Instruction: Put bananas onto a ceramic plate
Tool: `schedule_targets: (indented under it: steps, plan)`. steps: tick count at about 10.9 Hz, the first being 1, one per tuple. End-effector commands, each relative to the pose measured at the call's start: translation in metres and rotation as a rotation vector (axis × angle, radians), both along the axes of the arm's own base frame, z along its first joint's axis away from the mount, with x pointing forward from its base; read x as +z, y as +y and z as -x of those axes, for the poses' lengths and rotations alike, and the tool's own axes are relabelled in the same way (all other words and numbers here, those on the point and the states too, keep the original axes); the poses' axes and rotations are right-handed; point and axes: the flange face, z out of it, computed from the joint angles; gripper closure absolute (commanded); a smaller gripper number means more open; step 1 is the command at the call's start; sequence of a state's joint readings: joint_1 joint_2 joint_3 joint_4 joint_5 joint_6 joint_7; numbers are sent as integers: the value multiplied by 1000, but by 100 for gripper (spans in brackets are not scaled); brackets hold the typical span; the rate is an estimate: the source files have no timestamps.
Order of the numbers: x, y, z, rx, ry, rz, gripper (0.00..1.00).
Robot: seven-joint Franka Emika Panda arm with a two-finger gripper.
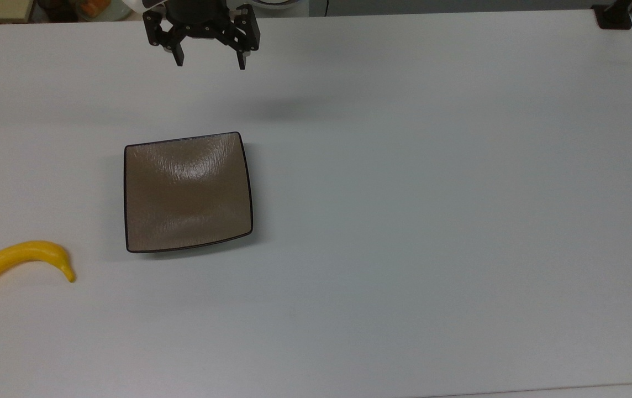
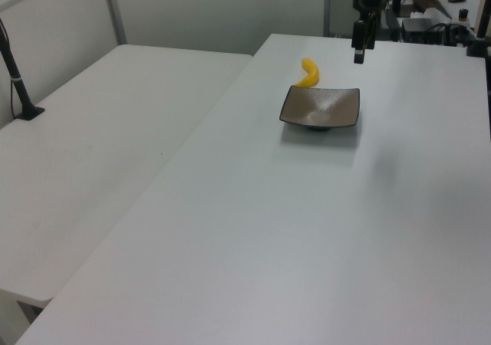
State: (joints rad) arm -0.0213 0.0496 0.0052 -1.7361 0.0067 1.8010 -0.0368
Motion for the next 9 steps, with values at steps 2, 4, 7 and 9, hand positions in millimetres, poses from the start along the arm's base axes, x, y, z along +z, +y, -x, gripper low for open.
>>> schedule_targets:
  steps: [2, 4, 7, 9]
  plan:
    - [-2, -2, 2, -45, -10, -7, 0]
    - [2, -17, -8, -134, -75, -13, 0]
    - [-8, -47, -32, -257, -168, -14, 0]
    - [-15, -87, -66, -404, -219, -14, 0]
